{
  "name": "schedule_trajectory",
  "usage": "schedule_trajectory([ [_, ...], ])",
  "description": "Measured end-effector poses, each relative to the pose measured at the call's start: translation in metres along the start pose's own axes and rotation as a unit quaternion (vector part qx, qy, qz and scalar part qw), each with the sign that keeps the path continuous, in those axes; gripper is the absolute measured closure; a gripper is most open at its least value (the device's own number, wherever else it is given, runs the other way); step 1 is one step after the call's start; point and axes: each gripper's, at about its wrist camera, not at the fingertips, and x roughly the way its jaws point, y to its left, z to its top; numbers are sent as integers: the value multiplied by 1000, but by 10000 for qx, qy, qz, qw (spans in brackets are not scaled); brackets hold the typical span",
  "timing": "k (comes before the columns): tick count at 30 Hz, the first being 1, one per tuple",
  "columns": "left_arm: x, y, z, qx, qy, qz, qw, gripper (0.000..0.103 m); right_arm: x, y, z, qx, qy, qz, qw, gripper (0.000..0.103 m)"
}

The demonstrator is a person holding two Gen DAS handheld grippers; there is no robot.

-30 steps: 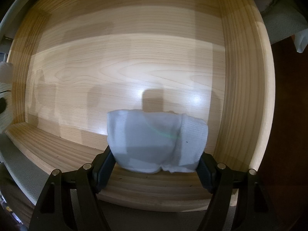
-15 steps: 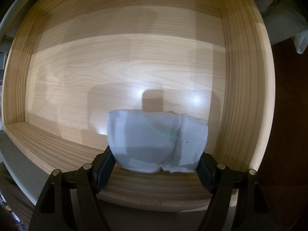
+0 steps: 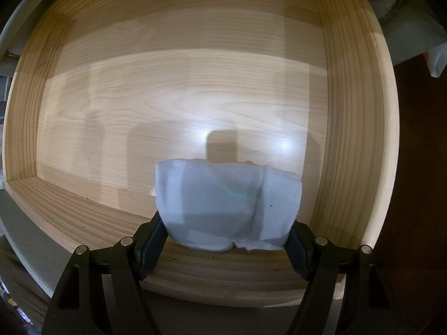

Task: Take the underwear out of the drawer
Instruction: 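Carry the grey bundle up into the white box and open the left gripper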

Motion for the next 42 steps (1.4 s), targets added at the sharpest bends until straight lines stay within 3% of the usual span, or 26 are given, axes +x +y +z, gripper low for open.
schedule_trajectory([
  [4,20,-5,26,12,-71,15,10000,61,0,1,2,6,-6,-1,10000,31],
  [12,86,-6,54,7,277,218,9994,61,0,2,5,6,-10,2,10000,31],
  [24,138,5,45,-149,722,383,9965,58,1,3,8,-8,-9,2,10000,31],
  [29,135,10,46,-312,832,366,9954,56,1,3,9,-11,-8,1,10000,31],
  [42,77,2,35,-34,337,292,9990,49,1,2,11,-21,-6,1,10000,31],
])
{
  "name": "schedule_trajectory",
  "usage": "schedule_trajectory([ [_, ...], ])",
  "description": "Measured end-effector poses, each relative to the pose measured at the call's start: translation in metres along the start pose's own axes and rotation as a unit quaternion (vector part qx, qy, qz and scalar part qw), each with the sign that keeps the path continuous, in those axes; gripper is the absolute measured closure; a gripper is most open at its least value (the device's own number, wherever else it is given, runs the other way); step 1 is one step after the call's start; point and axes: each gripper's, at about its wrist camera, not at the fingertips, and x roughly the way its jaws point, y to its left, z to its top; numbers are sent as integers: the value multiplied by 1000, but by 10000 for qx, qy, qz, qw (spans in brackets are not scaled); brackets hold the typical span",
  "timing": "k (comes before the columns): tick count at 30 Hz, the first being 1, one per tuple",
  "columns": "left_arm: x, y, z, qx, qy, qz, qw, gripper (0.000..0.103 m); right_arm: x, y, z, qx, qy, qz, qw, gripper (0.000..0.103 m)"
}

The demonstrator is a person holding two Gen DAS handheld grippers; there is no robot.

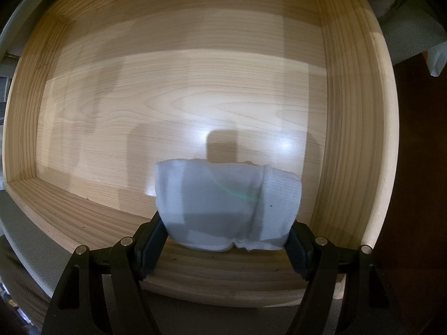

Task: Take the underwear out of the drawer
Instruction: 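Carry the grey bundle up into the white box and open the left gripper, then move the left gripper back over the empty drawer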

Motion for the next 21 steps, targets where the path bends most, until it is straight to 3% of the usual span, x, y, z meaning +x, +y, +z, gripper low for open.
schedule_trajectory([
  [9,-34,2,-55,217,-1,-116,9997,49,1,2,3,12,22,-9,10000,31],
  [14,-23,5,-97,215,264,-99,9994,49,1,3,5,11,42,-26,10000,31],
  [21,23,12,-159,40,766,42,9970,49,1,9,8,-7,59,-54,10000,31],
])
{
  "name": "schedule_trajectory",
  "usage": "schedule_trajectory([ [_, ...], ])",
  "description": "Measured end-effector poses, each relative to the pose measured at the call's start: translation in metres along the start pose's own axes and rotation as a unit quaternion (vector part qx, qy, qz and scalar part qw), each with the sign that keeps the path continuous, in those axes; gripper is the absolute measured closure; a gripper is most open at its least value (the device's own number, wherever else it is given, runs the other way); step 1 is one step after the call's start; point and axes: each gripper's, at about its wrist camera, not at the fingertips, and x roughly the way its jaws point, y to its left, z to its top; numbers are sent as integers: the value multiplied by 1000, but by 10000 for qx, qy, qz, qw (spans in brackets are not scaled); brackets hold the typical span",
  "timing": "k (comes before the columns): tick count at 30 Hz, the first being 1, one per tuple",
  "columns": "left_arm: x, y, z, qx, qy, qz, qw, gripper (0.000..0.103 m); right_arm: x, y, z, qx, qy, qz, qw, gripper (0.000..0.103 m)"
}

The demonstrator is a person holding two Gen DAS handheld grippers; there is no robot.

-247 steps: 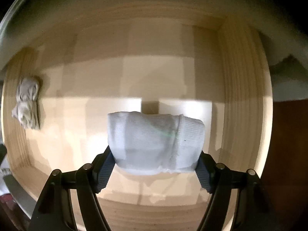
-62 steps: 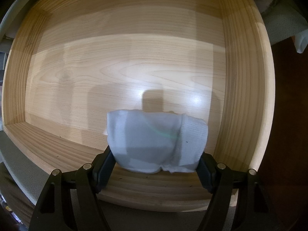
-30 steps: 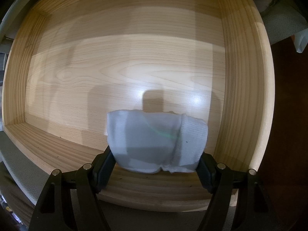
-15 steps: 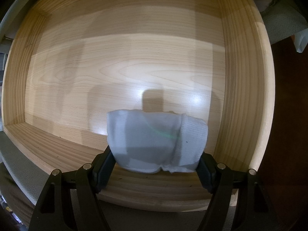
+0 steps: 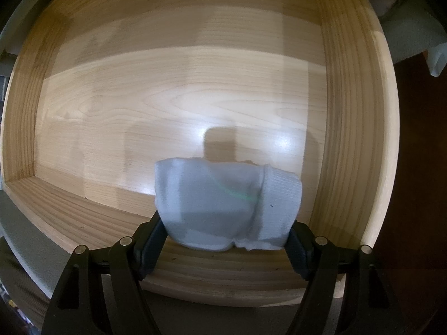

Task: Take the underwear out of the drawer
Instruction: 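Move the left gripper back over the empty drawer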

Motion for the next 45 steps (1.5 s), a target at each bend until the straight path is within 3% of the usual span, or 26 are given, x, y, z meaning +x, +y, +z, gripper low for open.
schedule_trajectory([
  [12,65,-10,-59,-35,214,357,9991,49,-3,2,3,13,-25,-40,10000,32],
  [18,63,-11,-60,-85,122,272,9995,49,-5,3,1,2,-65,-72,10000,33],
  [32,80,5,-60,-553,512,18,9972,49,-12,7,-4,-57,-196,-134,9997,35],
  [45,84,12,-62,-734,606,-109,9954,49,-31,12,-18,-221,-609,-141,9978,37],
])
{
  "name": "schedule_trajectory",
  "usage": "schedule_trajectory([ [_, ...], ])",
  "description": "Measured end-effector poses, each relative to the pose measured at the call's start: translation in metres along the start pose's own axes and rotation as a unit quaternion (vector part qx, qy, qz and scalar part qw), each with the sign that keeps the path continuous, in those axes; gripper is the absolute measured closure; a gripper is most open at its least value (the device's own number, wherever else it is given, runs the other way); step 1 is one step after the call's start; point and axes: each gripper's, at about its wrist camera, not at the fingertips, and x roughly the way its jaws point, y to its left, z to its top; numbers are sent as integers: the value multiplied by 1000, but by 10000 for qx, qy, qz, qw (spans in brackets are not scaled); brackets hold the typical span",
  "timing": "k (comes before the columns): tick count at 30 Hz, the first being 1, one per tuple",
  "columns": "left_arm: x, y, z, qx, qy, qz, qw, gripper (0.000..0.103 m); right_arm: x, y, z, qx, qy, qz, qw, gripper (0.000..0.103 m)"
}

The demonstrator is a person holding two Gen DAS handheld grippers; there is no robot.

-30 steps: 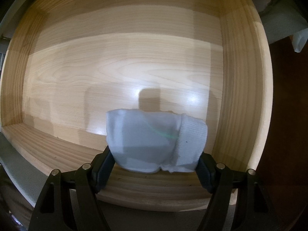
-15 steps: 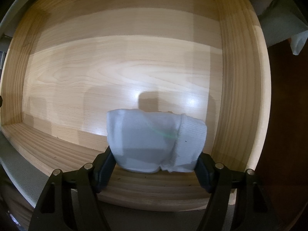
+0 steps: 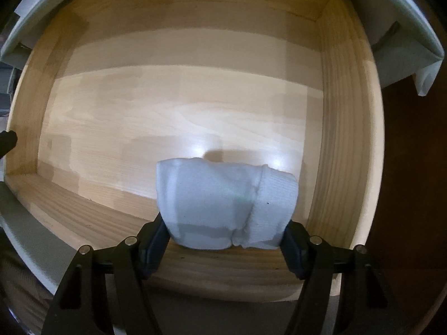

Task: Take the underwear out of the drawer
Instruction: 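Move the left gripper back over the empty drawer, then carry the white sock up into the white box and open the right gripper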

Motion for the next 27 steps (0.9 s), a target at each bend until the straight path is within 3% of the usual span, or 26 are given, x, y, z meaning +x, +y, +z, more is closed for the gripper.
schedule_trajectory([
  [10,-6,2,-1,-73,-165,-24,9998,49,-24,-8,-12,-24,-334,145,9993,37],
  [27,-7,5,-1,-95,-194,-46,9998,49,-56,-17,-20,73,-653,-57,9978,37],
])
